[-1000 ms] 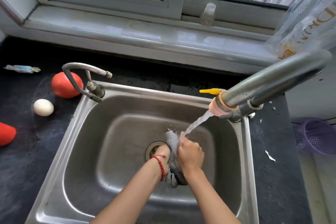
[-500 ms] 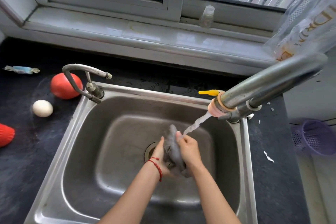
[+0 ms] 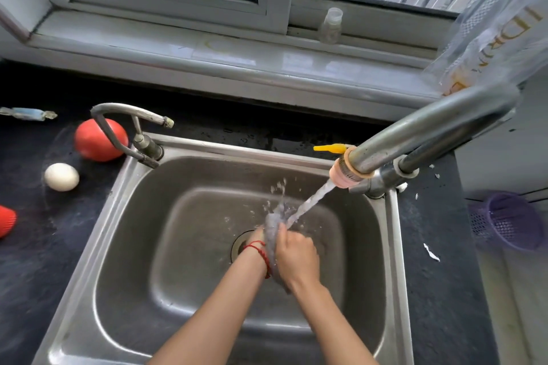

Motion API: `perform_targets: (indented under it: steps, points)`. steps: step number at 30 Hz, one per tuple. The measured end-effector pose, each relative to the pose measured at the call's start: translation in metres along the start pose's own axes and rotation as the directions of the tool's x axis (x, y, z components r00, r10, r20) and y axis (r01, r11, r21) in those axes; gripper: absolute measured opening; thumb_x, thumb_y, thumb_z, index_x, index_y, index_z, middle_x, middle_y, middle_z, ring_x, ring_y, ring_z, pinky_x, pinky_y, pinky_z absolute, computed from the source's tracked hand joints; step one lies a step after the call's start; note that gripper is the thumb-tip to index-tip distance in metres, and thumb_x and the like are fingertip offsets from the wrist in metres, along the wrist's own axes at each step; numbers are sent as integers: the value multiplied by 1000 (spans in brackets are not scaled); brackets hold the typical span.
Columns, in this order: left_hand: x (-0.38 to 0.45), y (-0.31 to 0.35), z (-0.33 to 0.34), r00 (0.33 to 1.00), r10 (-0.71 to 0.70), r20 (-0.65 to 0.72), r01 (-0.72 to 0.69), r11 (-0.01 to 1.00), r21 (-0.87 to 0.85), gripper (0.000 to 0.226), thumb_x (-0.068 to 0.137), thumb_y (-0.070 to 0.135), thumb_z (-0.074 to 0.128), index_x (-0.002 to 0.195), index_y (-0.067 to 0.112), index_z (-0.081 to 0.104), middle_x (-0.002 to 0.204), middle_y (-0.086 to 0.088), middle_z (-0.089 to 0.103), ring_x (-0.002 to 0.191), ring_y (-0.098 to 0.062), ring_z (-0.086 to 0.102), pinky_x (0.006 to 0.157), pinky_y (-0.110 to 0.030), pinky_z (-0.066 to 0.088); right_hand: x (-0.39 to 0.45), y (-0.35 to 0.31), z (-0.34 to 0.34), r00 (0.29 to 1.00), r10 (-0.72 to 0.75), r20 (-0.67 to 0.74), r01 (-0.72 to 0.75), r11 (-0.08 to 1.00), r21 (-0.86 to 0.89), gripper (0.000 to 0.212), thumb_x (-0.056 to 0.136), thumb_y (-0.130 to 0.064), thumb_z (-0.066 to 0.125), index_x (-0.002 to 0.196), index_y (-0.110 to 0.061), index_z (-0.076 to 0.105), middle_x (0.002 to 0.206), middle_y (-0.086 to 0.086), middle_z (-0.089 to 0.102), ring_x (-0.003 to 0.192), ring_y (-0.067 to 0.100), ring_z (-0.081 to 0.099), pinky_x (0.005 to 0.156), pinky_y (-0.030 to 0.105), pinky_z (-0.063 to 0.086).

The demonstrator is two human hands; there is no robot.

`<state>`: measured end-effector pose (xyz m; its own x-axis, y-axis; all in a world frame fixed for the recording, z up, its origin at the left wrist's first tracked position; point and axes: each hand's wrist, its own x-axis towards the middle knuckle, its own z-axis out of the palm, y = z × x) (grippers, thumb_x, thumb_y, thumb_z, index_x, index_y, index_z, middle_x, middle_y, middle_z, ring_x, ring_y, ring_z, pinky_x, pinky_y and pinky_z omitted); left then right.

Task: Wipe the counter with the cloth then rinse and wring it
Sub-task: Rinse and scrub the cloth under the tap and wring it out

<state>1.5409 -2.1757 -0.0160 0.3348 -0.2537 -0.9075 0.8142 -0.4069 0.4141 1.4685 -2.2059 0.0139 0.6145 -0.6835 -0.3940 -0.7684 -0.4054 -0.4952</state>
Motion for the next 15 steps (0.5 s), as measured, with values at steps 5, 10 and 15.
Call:
perform_targets:
  steps: [5, 10, 15]
  points:
    - [-8, -18, 2, 996, -88, 20, 87, 996, 35, 43, 95, 27, 34, 55, 11, 40, 35, -11, 51, 58, -28, 42, 67, -23, 50, 9, 2, -10, 998, 52, -43, -57, 991, -123, 49, 96, -36, 27, 105, -7, 64, 107, 24, 66, 102, 41, 60, 85, 43, 47]
    - [-9, -12, 3, 997, -38, -68, 30, 994, -108, 34, 96, 24, 30, 62, 26, 35, 69, 3, 40, 84, -27, 50, 89, -38, 49, 33, 12, -13, 977, 196, -79, -199, 979, -37, 48, 96, -36, 28, 106, -6, 65, 109, 22, 66, 104, 40, 59, 86, 42, 46]
    - [-12, -14, -1, 999, -9, 40, 16, 987, -159, 29, 90, 36, 50, 95, 9, 61, 84, -9, 70, 90, -30, 60, 87, -41, 52, 35, 28, -18, 921, 370, -121, -328, 906, 267, 49, 96, -39, 33, 106, -3, 65, 110, 25, 65, 106, 41, 57, 85, 40, 45]
